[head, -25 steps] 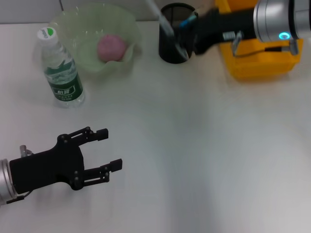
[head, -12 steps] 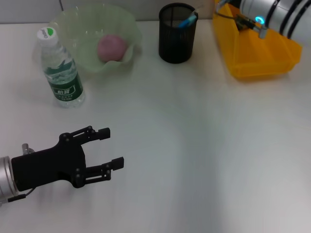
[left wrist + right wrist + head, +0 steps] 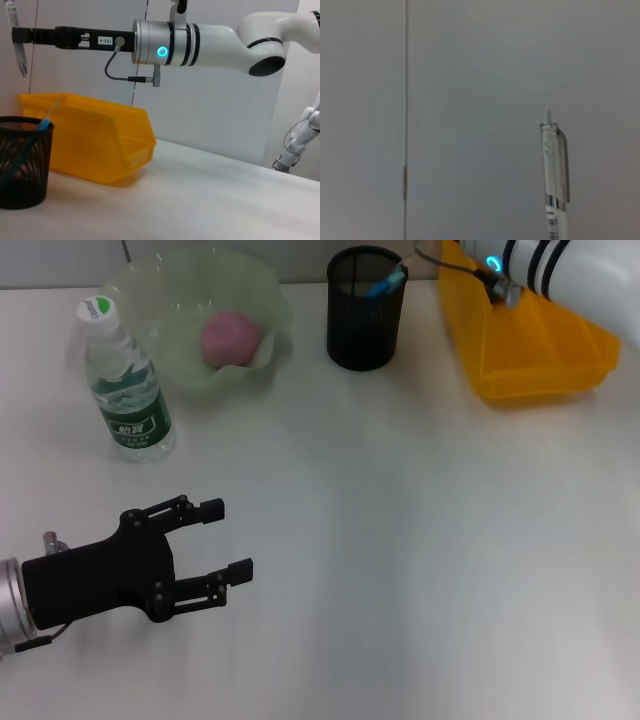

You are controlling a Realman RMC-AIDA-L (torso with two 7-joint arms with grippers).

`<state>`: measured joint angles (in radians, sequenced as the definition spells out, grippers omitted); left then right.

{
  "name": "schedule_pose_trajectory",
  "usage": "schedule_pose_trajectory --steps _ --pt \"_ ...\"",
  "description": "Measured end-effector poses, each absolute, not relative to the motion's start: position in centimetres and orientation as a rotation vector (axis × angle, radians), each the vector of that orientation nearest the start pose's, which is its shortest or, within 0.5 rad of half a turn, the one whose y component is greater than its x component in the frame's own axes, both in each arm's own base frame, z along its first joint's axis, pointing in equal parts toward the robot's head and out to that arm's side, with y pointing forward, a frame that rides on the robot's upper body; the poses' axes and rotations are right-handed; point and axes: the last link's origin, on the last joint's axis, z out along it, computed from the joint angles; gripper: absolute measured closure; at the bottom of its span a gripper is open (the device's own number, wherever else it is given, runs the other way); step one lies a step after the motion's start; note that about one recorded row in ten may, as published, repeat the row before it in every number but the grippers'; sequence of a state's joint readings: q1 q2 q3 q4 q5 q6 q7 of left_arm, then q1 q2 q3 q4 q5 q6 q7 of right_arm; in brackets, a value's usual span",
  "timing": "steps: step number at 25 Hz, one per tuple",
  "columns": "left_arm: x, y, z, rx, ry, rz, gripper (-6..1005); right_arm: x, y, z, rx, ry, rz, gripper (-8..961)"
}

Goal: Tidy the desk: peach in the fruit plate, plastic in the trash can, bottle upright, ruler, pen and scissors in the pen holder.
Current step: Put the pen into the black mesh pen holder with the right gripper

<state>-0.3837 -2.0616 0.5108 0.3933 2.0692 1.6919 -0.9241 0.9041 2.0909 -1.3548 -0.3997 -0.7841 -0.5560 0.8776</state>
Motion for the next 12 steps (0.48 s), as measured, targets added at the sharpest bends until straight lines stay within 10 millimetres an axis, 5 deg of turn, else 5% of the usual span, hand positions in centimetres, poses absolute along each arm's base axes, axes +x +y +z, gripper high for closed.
schedule_pose_trajectory --steps 12 --pt "-31.03 25.03 -2.05 -2.685 -0.467 -0.859 186 13.74 48.12 -4.71 -2.141 0.444 0.604 777"
